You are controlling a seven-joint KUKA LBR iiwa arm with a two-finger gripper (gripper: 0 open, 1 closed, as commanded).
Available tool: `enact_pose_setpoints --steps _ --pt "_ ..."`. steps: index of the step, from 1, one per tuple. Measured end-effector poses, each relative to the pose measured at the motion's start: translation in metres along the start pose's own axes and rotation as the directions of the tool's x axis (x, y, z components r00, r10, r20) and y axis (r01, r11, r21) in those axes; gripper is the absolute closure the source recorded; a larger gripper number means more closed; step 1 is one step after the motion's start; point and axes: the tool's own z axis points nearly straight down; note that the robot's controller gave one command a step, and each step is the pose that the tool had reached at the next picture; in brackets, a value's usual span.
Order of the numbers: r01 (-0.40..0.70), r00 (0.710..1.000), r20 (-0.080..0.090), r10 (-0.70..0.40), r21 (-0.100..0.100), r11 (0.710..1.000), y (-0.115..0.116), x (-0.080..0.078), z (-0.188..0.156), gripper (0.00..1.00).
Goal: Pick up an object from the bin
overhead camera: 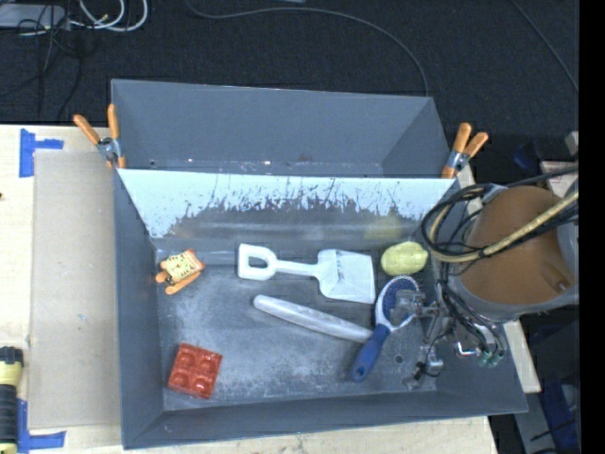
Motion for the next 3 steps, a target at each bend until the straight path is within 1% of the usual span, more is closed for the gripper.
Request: enact_pose_setpoints --steps 1,2,3 --pt "0.003 1.0 0.007 -0.003 0.001 1.0 0.0 -0.002 -0.004 0.0" --pt "0.016 1.0 0.008 -0.016 0.002 1.0 0.05 -0.062 0.038 0.0" --pt "0.015 1.0 0.007 -0.015 -0.004 1.0 0.063 -0.065 0.06 0.0"
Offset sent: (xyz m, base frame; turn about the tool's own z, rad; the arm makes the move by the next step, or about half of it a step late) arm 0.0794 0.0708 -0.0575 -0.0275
